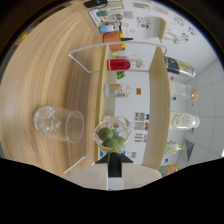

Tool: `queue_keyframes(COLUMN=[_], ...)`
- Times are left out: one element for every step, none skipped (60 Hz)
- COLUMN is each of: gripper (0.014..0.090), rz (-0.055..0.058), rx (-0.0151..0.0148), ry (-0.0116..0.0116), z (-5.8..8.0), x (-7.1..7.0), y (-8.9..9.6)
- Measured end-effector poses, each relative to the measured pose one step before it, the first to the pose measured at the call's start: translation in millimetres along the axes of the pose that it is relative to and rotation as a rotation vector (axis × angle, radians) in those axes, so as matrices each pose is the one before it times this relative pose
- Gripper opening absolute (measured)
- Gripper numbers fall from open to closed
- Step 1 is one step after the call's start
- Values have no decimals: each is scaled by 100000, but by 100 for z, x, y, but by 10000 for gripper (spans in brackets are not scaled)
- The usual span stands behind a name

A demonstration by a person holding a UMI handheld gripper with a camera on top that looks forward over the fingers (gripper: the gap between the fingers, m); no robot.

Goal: Make me a cup of Mojito.

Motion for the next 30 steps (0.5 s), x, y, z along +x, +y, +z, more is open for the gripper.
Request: queue_keyframes(gripper=[155, 154, 154, 155, 155, 154, 154, 154, 154, 154, 155, 155, 155, 155, 154, 154, 154, 154, 154, 154, 155, 155, 155, 154, 154, 157, 155, 155, 154, 154], rz=[-1680, -1543, -1639, -1970, -2141, -1904, -1461, -1261, -1407, -1239, -711, -823, -586, -246, -6, 112, 62, 145, 210, 385, 643, 1098, 1305, 1094, 1007, 1344, 1653, 2557, 2169, 2486], rx=[591, 568, 391, 395, 485, 546, 620, 573, 538, 332, 249, 32, 100, 288, -23, -91, 126, 14, 73, -7, 37, 126, 82, -81, -248, -324, -81, -13, -163, -185], ry=[20, 187, 535, 383, 386, 407, 261, -7, -31, -187, 100, -86, -137, -172, -224, -69, 455, 141, 242, 155, 112, 116, 79, 138, 206, 134, 3, 88, 85, 62], z=[-55, -45, -64, 6, -17, -19, -18, -31, 135, -86, -58, -5, -22, -10, -34, -20, 74, -88, -70, -63, -84, -87, -108, -76, -77, -103, -62, -126, -65, -102], x=[29, 46, -16, 19, 36, 51, 28, -54, -107, -48, -158, -14, -65, -80, -86, -49, -82, 100, 72, 35, 61, 60, 45, 53, 75, 94, 175, 19, 287, 165], y=[-52, -75, -27, -101, -90, -81, -92, -68, -58, -56, -86, 3, -29, -95, -25, -14, 2, -51, -38, -48, -57, -63, -39, 20, 64, 59, 70, -71, 105, 21])
